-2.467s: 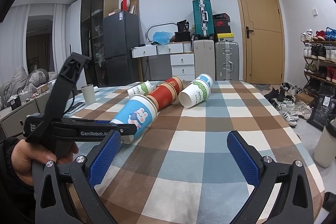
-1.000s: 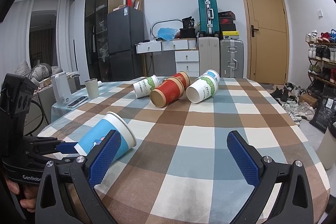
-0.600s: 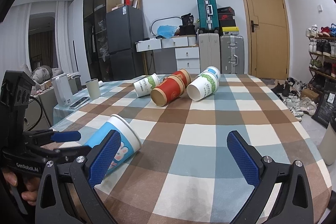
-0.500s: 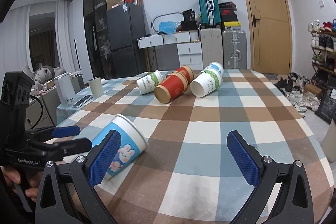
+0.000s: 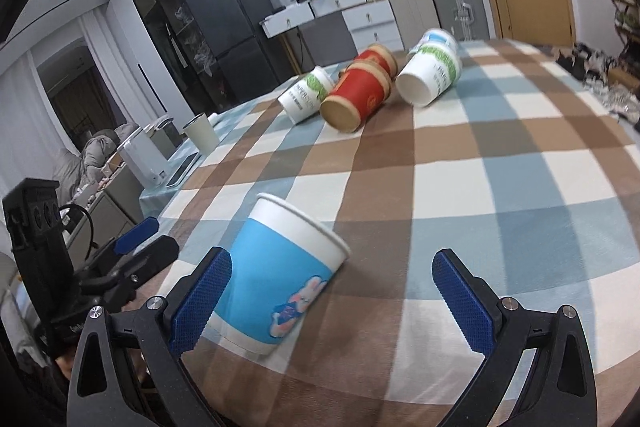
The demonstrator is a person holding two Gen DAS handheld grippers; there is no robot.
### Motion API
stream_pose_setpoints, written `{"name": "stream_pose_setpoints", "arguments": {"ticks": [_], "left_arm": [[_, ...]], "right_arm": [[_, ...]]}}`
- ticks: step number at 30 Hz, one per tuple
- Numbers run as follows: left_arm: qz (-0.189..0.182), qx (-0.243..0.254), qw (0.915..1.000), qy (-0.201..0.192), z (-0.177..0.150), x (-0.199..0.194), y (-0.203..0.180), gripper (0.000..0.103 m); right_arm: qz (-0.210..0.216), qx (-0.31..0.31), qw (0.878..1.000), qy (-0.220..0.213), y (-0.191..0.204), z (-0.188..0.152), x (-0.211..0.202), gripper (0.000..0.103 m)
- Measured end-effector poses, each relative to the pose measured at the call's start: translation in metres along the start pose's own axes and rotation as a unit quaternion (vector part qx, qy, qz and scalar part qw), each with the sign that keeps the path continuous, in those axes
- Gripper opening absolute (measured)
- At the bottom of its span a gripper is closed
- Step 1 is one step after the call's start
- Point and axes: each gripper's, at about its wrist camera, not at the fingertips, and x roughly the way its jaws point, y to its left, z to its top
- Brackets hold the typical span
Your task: Flip cup upright
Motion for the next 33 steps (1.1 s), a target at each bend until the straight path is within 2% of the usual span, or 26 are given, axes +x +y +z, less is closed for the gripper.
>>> {"name": "stream_pose_setpoints", "arguments": {"ticks": [7, 11, 17, 19, 21, 23, 27, 30, 33], "left_arm": [[0.004, 0.006, 1.0000, 0.002, -0.003, 0.004, 0.000, 0.102], [0.005, 0.009, 0.9999, 0.002, -0.004, 0.006, 0.000, 0.102], [0.005, 0.008, 1.0000, 0.003, -0.004, 0.006, 0.000, 0.102], [0.005, 0.009, 0.9999, 0.003, -0.004, 0.006, 0.000, 0.102], [0.005, 0.009, 0.9999, 0.002, -0.004, 0.006, 0.000, 0.102], [0.005, 0.009, 0.9999, 0.003, -0.004, 0.006, 0.000, 0.102], [0.005, 0.009, 0.9999, 0.003, -0.005, 0.007, -0.001, 0.102], [0.005, 0.009, 0.9999, 0.003, -0.005, 0.007, -0.001, 0.102], [0.006, 0.010, 0.9999, 0.003, -0.005, 0.007, -0.001, 0.102]], "right_arm": [[0.043, 0.042, 0.998, 0.037, 0.003, 0.006, 0.017, 0.102], [0.065, 0.078, 0.993, 0.061, -0.004, 0.011, 0.025, 0.097], [0.094, 0.127, 0.984, 0.087, -0.016, 0.018, 0.038, 0.085], [0.112, 0.150, 0.977, 0.099, -0.022, 0.018, 0.042, 0.073], [0.129, 0.168, 0.972, 0.103, -0.027, 0.016, 0.044, 0.069], [0.133, 0.169, 0.971, 0.100, -0.029, 0.016, 0.043, 0.068], [0.125, 0.151, 0.977, 0.088, -0.026, 0.017, 0.036, 0.066], [0.097, 0.109, 0.988, 0.059, -0.017, 0.020, 0.025, 0.066], [0.052, 0.047, 0.997, 0.017, -0.003, 0.024, 0.014, 0.066]]}}
